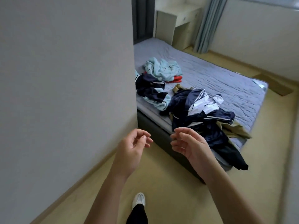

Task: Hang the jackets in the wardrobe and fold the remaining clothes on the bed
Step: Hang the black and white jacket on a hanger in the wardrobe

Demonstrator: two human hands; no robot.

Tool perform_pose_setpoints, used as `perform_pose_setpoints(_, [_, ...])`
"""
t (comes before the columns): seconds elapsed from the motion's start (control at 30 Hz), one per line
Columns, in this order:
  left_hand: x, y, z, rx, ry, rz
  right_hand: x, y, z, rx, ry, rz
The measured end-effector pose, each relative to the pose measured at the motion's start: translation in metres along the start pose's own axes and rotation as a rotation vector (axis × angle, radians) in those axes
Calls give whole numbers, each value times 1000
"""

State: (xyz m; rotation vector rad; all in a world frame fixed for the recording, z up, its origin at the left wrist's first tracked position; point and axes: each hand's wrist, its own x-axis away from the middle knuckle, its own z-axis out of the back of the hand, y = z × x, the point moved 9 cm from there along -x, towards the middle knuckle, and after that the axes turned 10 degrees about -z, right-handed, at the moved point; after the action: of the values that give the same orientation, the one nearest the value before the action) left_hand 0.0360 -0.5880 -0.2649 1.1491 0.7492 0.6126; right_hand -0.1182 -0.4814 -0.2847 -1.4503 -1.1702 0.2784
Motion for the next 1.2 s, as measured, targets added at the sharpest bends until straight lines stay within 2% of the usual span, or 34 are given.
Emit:
perform_pose_setpoints(0.2, [-126, -6, -61, 15, -250, -69, -65, -45, 35, -111, 179, 56])
perform_pose_setpoints(0.43, [-192, -52, -176, 79, -503, 15, -103, -44, 134, -174, 437, 29])
perform_pose_setpoints(0.63, [-264, -112, -284, -24, -651, 103, -177, -45, 250, -267, 548, -40])
perform_pose_setpoints(0.77, [-323, -170, -335, -145, -613, 240, -262, -42, 302, -291, 524, -203])
perform_pose_setpoints(0.87, [-356, -225, -374, -244, -638, 322, -332, -29, 332, -249, 475, -343])
perform_pose_setpoints(0.97, [-376, -296, -407, -356, -681, 437, -397, 4, 381, -182, 561, -490])
perform_pose_setpoints(1.13, [-396, -417, -452, -548, -797, 532, -475, 79, 462, 148, 692, -718])
perform_pose_setpoints(1.2, [-405, -455, -472, -557, -833, 533, -501, 103, 483, 279, 706, -744])
